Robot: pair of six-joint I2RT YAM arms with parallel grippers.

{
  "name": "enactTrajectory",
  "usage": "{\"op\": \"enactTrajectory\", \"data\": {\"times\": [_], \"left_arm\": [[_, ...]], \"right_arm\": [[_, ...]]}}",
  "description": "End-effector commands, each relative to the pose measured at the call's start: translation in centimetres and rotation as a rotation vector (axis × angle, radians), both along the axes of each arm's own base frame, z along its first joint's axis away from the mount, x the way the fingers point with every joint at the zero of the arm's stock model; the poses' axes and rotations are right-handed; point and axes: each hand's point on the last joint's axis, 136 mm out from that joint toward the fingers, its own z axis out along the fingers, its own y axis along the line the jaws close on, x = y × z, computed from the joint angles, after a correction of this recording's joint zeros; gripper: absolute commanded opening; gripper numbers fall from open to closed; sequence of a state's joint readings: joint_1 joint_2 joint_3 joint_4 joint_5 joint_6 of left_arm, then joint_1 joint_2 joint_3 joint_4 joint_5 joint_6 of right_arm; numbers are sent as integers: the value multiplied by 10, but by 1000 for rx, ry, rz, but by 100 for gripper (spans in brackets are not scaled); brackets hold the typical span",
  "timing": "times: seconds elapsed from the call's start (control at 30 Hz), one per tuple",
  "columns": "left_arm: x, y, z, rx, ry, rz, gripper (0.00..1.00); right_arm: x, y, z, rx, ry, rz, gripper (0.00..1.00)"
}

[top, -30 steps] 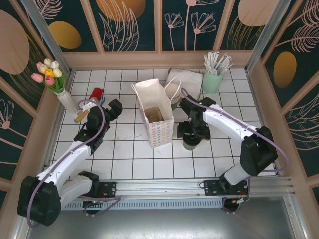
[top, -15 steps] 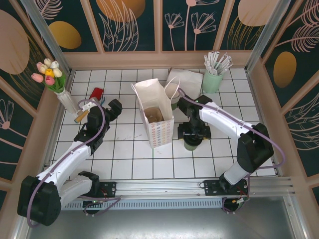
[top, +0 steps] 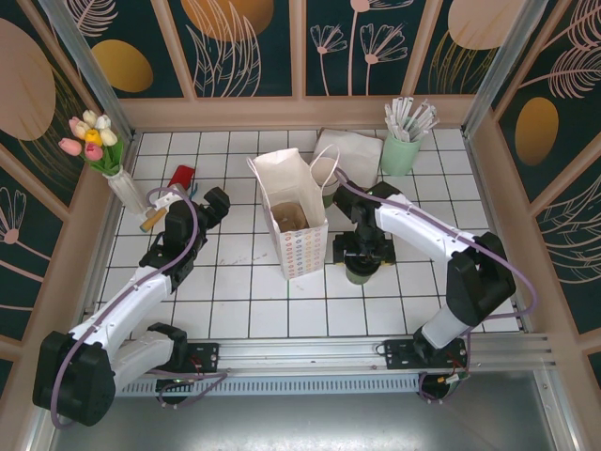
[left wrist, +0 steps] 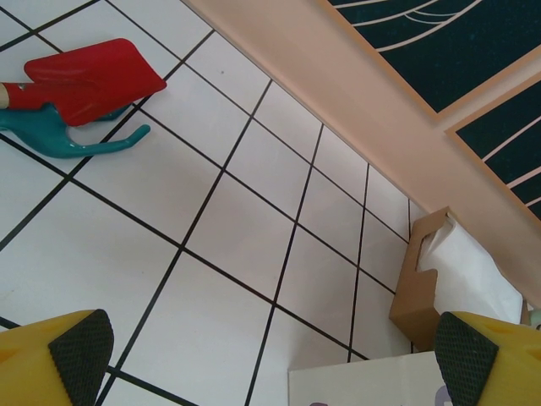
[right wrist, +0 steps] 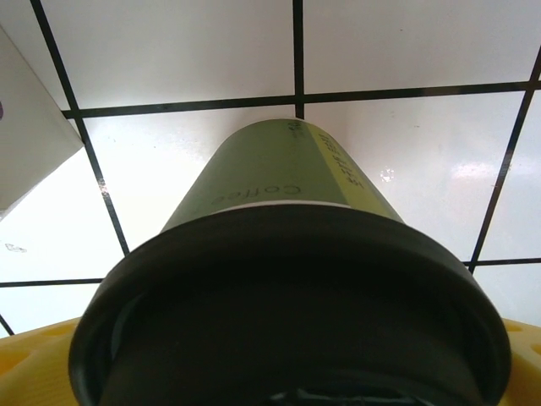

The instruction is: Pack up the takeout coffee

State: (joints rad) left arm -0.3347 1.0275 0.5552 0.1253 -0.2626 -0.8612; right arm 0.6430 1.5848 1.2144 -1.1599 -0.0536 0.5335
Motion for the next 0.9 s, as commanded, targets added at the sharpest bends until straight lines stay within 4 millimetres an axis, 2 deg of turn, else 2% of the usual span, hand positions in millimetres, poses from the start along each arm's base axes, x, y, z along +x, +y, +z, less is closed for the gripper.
{"op": "enactTrajectory", "data": {"times": [0.0, 0.43, 0.87], "left_arm": [[-4, 2, -8, 8, 17, 8, 99], [-5, 2, -8, 5, 17, 9, 99], [-4, 1, -9, 7, 22, 8, 99]], "right_arm": [[-6, -5, 6, 1, 6, -17, 99], [-9, -12, 3, -16, 47, -4, 95], [-10, -14, 1, -7, 85, 7, 96]]}}
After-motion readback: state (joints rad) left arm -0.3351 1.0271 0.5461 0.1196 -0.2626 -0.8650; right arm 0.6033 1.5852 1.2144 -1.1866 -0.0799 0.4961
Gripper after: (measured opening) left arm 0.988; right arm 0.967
